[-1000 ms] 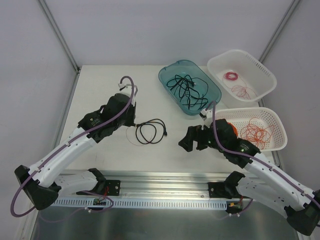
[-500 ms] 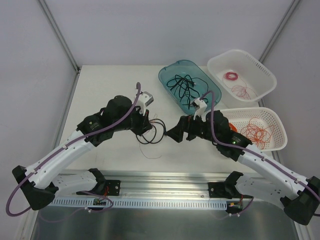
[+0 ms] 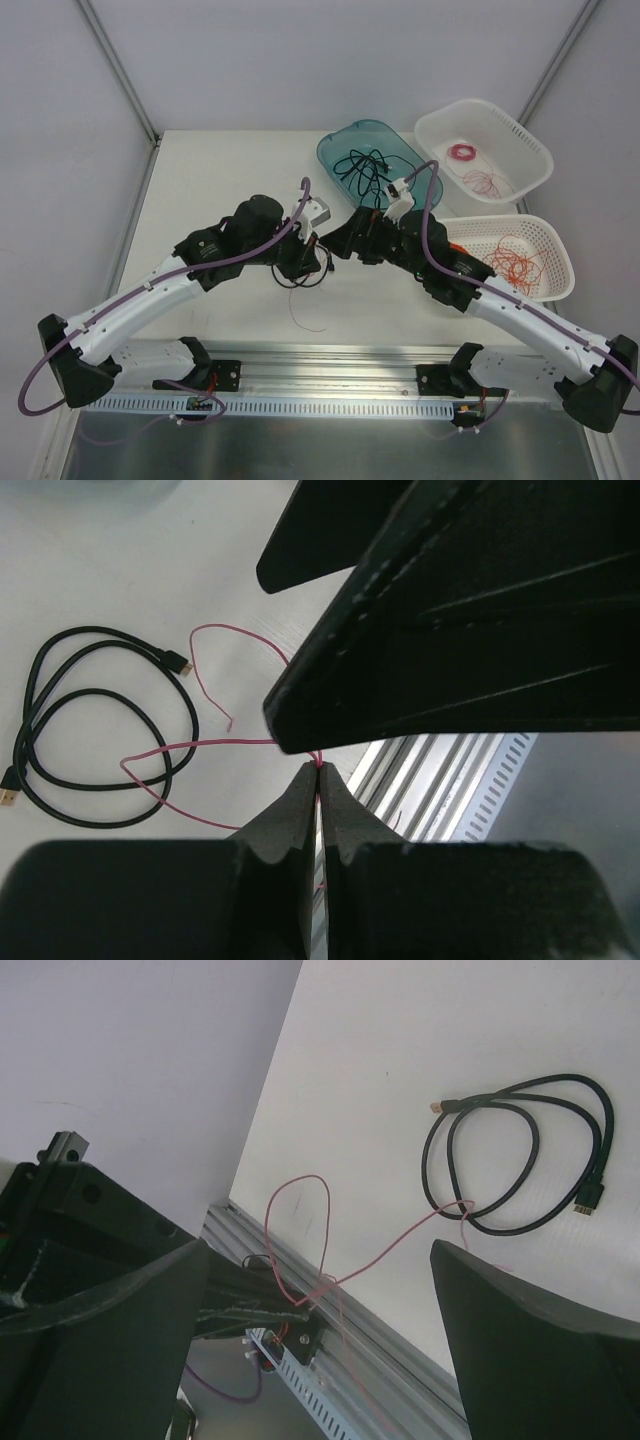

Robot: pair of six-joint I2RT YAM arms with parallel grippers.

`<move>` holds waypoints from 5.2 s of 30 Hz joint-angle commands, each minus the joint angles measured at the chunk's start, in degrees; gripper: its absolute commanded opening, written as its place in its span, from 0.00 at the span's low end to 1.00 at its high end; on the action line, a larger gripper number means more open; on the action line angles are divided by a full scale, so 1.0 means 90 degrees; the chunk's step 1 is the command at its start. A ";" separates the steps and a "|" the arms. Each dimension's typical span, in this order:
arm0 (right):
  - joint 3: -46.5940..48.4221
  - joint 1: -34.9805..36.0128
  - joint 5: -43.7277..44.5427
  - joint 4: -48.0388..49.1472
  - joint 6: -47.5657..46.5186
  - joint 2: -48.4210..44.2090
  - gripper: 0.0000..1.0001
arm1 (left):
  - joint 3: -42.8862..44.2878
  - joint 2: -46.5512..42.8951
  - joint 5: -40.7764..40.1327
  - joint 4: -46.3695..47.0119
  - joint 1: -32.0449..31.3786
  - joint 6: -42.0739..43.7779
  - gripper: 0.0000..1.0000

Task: Untangle the cables

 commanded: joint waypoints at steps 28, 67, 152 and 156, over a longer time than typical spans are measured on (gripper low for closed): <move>0.0117 0.0382 0.0723 0.0019 0.0683 0.0590 0.05 | 0.0023 0.0364 0.0213 0.0770 -0.0260 0.0244 0.00; 0.5009 -0.5163 0.1945 -0.1145 -0.5147 0.2326 0.01 | -0.1540 0.0022 -0.1614 0.0565 0.3890 -0.0694 0.99; 0.4131 -0.0321 0.1075 -0.2892 -0.3234 0.7191 0.34 | -0.1413 0.0315 -0.2551 0.0429 0.4652 -0.1103 0.99; 0.4112 -0.0263 0.1133 -0.2921 -0.3243 0.7260 0.17 | -0.1403 0.0354 -0.2473 0.0438 0.4701 -0.1123 0.99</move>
